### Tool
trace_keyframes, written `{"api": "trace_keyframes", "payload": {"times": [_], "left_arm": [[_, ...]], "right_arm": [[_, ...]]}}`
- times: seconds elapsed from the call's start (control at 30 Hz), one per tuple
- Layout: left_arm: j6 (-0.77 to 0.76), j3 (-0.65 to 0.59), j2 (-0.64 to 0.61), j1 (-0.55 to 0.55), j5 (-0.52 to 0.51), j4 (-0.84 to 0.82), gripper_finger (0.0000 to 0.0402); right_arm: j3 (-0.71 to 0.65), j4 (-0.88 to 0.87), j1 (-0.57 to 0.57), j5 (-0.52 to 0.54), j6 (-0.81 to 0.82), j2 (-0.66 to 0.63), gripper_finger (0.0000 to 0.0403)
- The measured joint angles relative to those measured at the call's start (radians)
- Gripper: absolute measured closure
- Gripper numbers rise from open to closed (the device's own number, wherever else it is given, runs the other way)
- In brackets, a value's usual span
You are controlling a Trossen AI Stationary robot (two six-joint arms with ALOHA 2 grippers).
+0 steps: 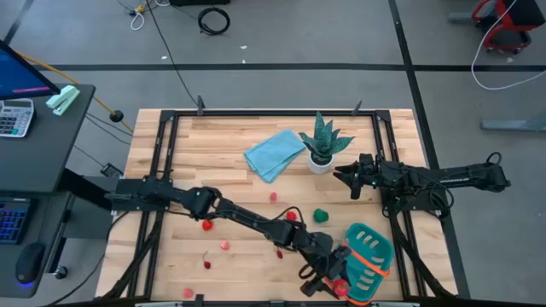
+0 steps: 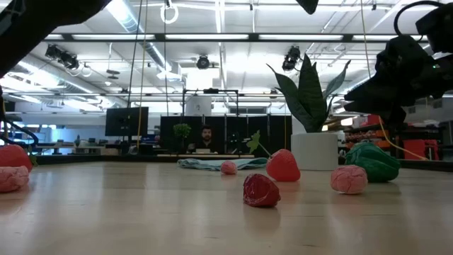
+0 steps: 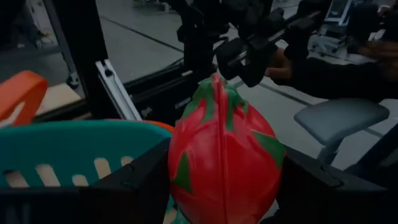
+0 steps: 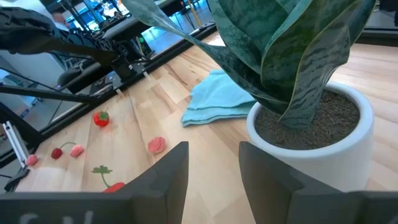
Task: Pick and placing Produce into tupperware
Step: Put the dragon fruit into the basket
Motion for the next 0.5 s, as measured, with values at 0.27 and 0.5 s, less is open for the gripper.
{"api": "trace_keyframes", "payload": {"times": [0.27,0.5], "left_arm": [[0.046,0.002,0.016,0.027,-0.045,0.015,0.0163],[0.141,0.002,0.015,0.057,-0.102,-0.003,0.0157]], "right_arm": [[0.0,0.0,0.0,0.0,0.001,0.0,0.0253],[0.0,0.0,0.0,0.0,0.001,0.0,0.0253]]}}
